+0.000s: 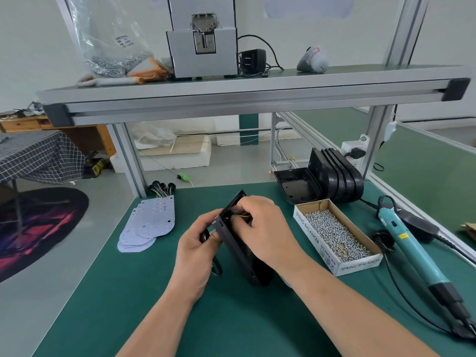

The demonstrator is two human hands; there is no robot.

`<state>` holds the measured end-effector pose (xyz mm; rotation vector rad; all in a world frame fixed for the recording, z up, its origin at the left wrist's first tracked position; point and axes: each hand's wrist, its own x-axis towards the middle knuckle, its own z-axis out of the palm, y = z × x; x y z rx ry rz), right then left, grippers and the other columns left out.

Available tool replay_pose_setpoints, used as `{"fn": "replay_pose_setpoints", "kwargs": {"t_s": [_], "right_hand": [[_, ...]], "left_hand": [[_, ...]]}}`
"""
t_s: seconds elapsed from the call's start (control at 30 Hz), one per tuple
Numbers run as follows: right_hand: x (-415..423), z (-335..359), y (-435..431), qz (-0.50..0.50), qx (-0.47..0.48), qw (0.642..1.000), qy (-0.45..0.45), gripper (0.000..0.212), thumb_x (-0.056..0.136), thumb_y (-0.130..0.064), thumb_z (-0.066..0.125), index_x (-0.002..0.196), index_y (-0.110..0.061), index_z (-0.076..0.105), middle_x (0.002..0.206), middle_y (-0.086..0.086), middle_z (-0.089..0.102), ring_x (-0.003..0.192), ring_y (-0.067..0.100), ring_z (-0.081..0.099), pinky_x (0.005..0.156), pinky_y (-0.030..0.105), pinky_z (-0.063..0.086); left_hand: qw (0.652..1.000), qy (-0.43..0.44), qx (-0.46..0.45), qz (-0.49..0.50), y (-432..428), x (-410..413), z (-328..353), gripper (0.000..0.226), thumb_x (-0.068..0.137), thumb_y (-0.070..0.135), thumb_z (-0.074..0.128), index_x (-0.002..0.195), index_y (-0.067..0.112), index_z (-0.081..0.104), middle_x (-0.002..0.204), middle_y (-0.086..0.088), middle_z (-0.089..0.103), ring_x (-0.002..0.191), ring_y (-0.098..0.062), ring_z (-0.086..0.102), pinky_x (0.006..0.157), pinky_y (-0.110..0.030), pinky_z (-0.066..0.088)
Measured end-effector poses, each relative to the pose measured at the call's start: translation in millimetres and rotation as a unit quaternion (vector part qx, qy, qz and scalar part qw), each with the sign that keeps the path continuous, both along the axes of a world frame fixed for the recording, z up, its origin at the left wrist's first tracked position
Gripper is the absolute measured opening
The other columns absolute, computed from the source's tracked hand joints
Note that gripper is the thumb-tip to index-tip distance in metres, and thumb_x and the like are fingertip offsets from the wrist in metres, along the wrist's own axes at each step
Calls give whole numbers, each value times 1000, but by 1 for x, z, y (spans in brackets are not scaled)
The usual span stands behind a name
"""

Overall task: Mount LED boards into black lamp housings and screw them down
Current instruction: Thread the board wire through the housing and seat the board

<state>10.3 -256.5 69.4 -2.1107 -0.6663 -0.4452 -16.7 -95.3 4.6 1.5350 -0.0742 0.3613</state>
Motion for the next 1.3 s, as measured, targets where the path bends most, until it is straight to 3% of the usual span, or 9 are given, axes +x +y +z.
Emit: {"fn": "replay_pose_setpoints", "kwargs": {"t_s": [0.1, 0.23, 0.37, 0.53, 0.67, 0.9, 1.1, 1.23, 1.3], "right_hand": [[2, 9, -2, 0, -76, 997, -24, 13, 88, -10, 65, 77, -7, 61, 71, 3, 56, 73, 24, 50, 68, 37, 40], [0, 19, -5, 17, -133, 990, -43, 24, 88, -8, 63, 70, -7, 46, 71, 7, 49, 71, 27, 44, 67, 33, 22], [1, 20, -8, 35, -128, 991, -22, 20, 94, -11, 64, 77, -2, 58, 78, 9, 55, 80, 28, 49, 70, 36, 33], [1, 16, -6, 9, -51, 999, 13, 6, 92, -28, 75, 94, -23, 76, 85, -11, 70, 85, 6, 60, 74, 27, 45], [1, 7, -5, -28, 51, 997, 53, 22, 83, -33, 85, 93, -31, 65, 82, -18, 71, 84, -1, 66, 71, 21, 51], [9, 4, -11, 29, -26, 997, 60, 11, 92, -30, 76, 102, -34, 75, 95, -15, 70, 95, 0, 63, 78, 12, 45], [6, 2, -5, 24, 53, 994, 93, 5, 85, -29, 78, 90, -30, 77, 86, -15, 75, 85, 5, 70, 75, 33, 57], [8, -1, -5, 25, 58, 993, 103, 5, 85, -35, 76, 90, -36, 76, 87, -18, 71, 91, 1, 64, 71, 17, 43], [10, 0, -8, 44, 41, 992, 109, 8, 90, -33, 73, 95, -39, 77, 91, -24, 72, 95, 0, 65, 75, 17, 47]], "left_hand": [[999, -4, 28, 17, -2, -2, 1, 38, 101, 11, 65, 126, 38, 73, 101, 6, 78, 87, -13, 67, 62, -30, 52], [998, -7, 47, 33, -5, -4, 5, 50, 102, -2, 61, 122, 41, 74, 89, 2, 74, 70, -13, 59, 43, -33, 46], [996, -16, 73, 42, -5, -4, 9, 57, 99, -8, 57, 117, 43, 74, 84, 8, 71, 59, -10, 52, 39, -36, 39], [992, -21, 116, 50, -5, -7, 12, 52, 96, -6, 54, 110, 39, 73, 77, 15, 65, 59, -5, 51, 39, -38, 43], [990, -53, 115, 61, -8, -11, 16, 51, 97, -1, 61, 114, 46, 73, 93, 16, 73, 73, 0, 62, 51, -19, 50], [988, -46, 126, 72, 0, -9, 12, 52, 99, 0, 62, 118, 47, 72, 109, 10, 76, 80, -3, 64, 66, -31, 46], [974, -122, 182, 66, -4, -11, 17, 55, 89, 4, 56, 125, 44, 68, 123, 11, 72, 117, -17, 67, 90, -20, 51], [974, -119, 181, 71, -2, -11, 14, 44, 92, 17, 58, 124, 44, 68, 123, 12, 72, 117, -16, 67, 93, -21, 52], [976, -114, 169, 75, -2, -11, 15, 37, 90, 30, 58, 123, 42, 69, 122, 12, 73, 118, -16, 67, 94, -21, 52]]}}
